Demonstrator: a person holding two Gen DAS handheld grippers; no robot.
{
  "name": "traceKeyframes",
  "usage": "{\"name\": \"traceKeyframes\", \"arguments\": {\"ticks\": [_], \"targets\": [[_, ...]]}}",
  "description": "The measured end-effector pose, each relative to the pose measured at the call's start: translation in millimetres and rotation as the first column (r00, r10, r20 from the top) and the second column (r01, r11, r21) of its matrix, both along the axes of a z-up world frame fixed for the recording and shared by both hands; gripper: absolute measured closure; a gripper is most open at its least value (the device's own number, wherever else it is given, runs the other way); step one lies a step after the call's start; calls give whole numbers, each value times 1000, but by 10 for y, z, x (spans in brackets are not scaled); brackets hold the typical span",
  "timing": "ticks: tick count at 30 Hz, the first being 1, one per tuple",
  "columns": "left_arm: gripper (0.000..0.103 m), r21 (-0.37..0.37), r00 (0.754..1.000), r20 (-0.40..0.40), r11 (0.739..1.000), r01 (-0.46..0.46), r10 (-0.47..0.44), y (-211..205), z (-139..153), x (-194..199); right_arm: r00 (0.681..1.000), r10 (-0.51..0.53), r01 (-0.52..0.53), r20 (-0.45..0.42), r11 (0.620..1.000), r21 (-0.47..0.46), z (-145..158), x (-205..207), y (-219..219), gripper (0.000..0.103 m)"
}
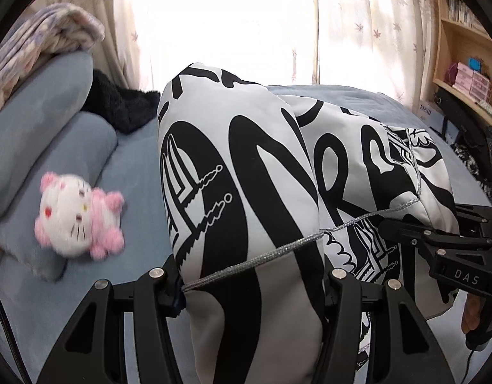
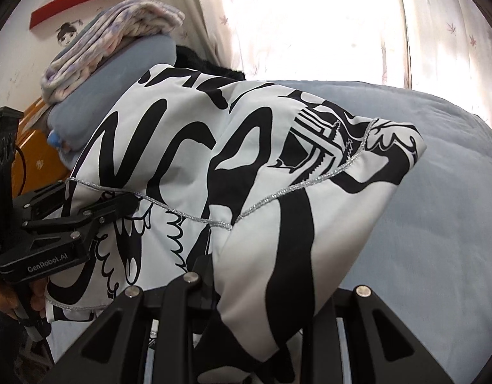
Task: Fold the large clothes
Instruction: 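Carry the jacket bundle with both grippers toward the cream folded garment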
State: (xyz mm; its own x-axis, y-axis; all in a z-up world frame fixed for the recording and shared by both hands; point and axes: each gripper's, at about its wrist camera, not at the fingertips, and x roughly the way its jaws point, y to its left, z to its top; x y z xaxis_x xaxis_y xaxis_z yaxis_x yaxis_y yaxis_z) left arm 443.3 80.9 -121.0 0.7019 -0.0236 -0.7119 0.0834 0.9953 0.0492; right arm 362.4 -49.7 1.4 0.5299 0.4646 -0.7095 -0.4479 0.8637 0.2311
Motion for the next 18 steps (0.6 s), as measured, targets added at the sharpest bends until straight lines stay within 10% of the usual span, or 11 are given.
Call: {"name": "traceKeyframes", "arguments": {"ticks": [9, 18], "targets": [[47, 39, 998, -59, 999, 36, -33, 45, -484, 1037, 996, -59, 64, -63, 995, 79, -608, 856, -96, 78], [21, 61, 999, -51, 998, 14, -11, 217, -948, 1274, 993, -90, 100, -81, 987, 127, -1044, 915, -340, 43]]}}
